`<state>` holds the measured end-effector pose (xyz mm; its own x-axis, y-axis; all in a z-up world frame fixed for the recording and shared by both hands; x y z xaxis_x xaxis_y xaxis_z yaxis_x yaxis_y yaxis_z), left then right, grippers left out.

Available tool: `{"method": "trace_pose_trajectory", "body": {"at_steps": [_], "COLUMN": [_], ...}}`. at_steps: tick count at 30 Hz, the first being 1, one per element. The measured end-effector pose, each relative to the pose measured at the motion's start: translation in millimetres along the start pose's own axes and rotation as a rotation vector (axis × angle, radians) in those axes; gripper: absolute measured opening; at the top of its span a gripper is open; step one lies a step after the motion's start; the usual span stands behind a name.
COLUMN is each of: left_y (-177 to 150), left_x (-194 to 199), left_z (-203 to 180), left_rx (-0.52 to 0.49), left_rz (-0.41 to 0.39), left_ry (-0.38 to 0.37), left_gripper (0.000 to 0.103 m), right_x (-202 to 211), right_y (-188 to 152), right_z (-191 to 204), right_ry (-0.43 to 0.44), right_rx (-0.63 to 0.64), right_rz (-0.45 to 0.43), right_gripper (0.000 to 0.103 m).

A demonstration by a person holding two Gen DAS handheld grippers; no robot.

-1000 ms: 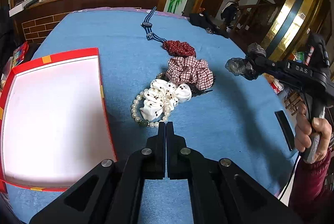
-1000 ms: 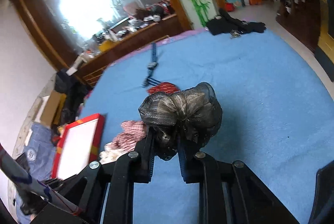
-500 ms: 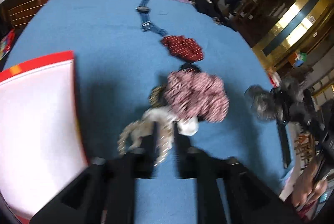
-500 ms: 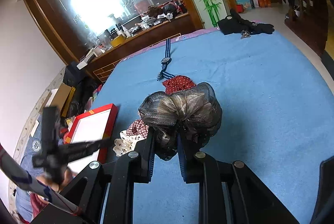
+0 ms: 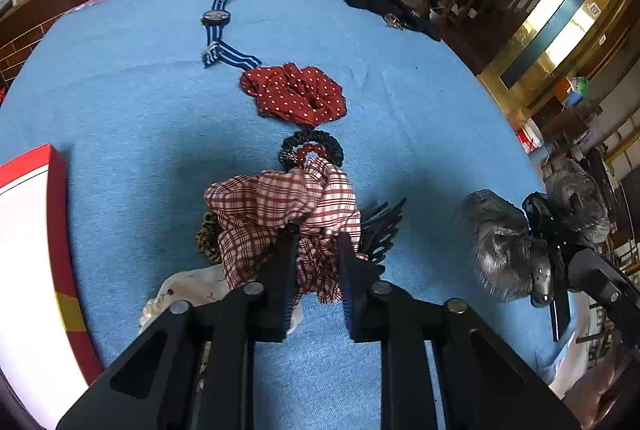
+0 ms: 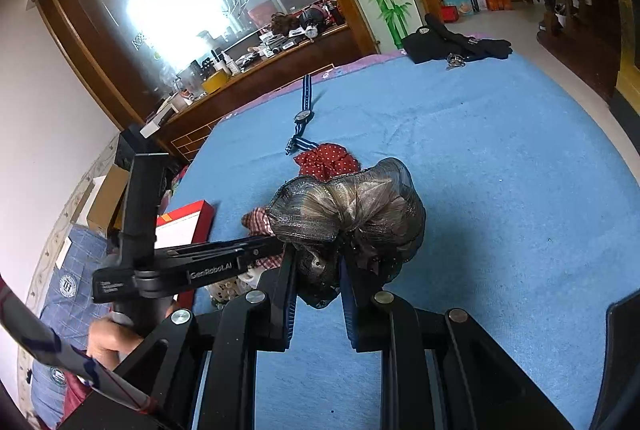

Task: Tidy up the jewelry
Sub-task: 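Carry both scrunchies into the red box and open both tools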

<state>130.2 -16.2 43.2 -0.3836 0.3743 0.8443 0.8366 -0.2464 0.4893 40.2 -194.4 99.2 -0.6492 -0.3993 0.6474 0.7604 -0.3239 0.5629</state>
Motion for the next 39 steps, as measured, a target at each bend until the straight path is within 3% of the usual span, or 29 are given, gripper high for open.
{"method": "trace_pose_trajectory", "body": {"at_steps": [12,19,30,39], "left_y": [-13.6,-31.0,-71.2,-102.0], "left_x": [89.1,131.2,186.3,214.3], "left_z": [6.9,32.8,121.5,210.3], "left_rx": [-0.013,0.013,0.112,0.214], "left_rz": [-0.158,-0.217,-0.263,-0.263], "left_ry": [0.011,0.024,0.114,0.209], "left_gripper": [0.010,0.010,0.010,0.010], "right_x": [5.8,-1.8,-46.8,-111.1], "right_y": [-4.4,-9.9,-21.1,-35.8], "right_z": [29.6,66.1,156.9,247.1], "right_ry": [0.029,0.052,0.102,0.151], "right_rx": [0.052,0.111,0.229,0.334], "right_rz": [-0.004,0.018,0.101,0.206], "right_gripper": [0.021,0.021,0.021,0.022]}}
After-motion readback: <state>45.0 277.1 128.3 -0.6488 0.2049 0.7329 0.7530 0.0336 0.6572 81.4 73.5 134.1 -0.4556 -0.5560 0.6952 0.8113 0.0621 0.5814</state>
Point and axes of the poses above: each gripper's, at about its wrist camera, not at the fingertips, and x roughly against the way its jaws point, z to its left, y to its top, the point moved 2 cm from there along -x, roughly the way its jaws point, and after that the axes turned 7 degrees about -x, right-handed, at the moved point
